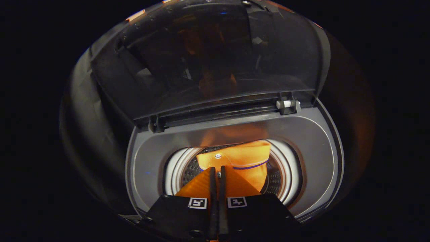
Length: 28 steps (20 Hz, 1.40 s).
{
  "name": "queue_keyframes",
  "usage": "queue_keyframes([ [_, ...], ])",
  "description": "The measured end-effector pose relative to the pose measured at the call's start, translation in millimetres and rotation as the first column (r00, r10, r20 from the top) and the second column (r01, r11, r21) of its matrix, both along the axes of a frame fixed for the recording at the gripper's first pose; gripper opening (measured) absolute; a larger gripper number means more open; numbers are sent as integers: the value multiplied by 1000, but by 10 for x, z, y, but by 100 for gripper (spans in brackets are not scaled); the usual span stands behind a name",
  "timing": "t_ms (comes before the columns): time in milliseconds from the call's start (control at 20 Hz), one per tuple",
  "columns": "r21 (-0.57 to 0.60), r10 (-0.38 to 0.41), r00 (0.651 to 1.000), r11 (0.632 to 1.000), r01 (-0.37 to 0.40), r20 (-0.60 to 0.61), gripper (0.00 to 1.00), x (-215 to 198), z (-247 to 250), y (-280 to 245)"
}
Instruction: Put the clothes into the washing machine and then close the washing machine lid.
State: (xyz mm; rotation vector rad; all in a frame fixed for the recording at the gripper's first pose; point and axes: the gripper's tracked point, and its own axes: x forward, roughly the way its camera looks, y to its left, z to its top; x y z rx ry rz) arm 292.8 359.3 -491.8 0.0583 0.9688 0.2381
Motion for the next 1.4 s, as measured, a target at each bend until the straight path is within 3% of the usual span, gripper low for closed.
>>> queue_keyframes([
  [400, -59, 12, 998, 998, -15, -56, 9, 17, -237, -66],
  [500, -51, 0, 999, 999, -2, -55, 14, 8, -263, -47],
  [800, -81, 4, 1000, 997, -5, -13, 99, 4, -101, -151],
  [1100, -55, 4, 998, 999, -1, 55, 100, -65, 317, -155],
  [1400, -38, 44, 968, 999, -36, 247, 99, -53, 1563, -97],
])
